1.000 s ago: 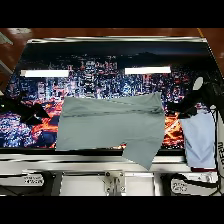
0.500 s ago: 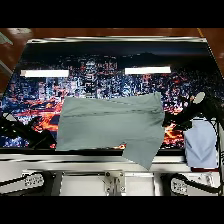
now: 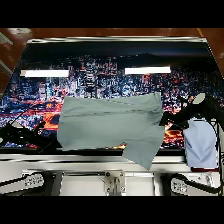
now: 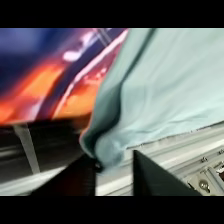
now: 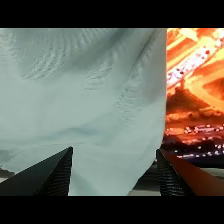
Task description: Fold the shirts.
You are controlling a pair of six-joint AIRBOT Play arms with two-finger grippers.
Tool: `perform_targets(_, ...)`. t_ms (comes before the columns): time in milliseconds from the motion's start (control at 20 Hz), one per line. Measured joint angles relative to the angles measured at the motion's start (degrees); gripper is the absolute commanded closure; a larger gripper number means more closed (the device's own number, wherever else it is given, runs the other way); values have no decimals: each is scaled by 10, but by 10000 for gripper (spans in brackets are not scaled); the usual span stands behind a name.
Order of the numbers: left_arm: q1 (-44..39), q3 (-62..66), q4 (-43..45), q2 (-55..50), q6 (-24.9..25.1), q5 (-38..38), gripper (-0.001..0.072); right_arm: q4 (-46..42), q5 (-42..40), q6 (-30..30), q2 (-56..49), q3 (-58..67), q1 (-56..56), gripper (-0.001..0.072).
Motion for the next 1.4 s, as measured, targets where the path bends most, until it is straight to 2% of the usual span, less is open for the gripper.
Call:
perform_targets(50,-1,-3,-7,0,0,11,667,4,3,0,0,0,0,70)
perform_targets(100,-2,-5,-12,0,1,16,673,6,6,0,0,0,0,71)
perform_targets(400,-3,-9,-31,1,2,26,675,-8,35,-14,3,-9,0,71)
perform_targets(600,-3,-10,-40,2,11,21,674,-16,48,-38,35,-82,-1,71)
perform_targets(800,-3,-10,-46,2,15,16,673,-14,-5,-38,80,-167,-1,72)
perform_targets(950,-3,-10,-54,2,16,15,673,19,-59,-30,94,-213,-1,72)
perform_targets(1000,-3,-10,-56,2,16,15,673,30,-73,-28,97,-228,-1,111)
perform_targets(1050,-3,-10,-58,2,17,15,673,38,-87,-28,99,-239,-1,231)
perform_targets(1100,-3,-10,-61,2,17,14,673,43,-92,-25,100,-248,-1,265)
perform_targets(1200,-3,-10,-67,2,17,14,673,54,-106,-21,102,-258,-1,277)
perform_targets(1300,-3,-10,-73,2,17,14,673,63,-130,-19,103,-264,0,584)
perform_targets(1350,-3,-10,-76,2,17,14,673,65,-140,-18,102,-266,0,641)
perform_targets(1400,-3,-10,-80,2,17,14,674,70,-146,-18,103,-266,0,641)
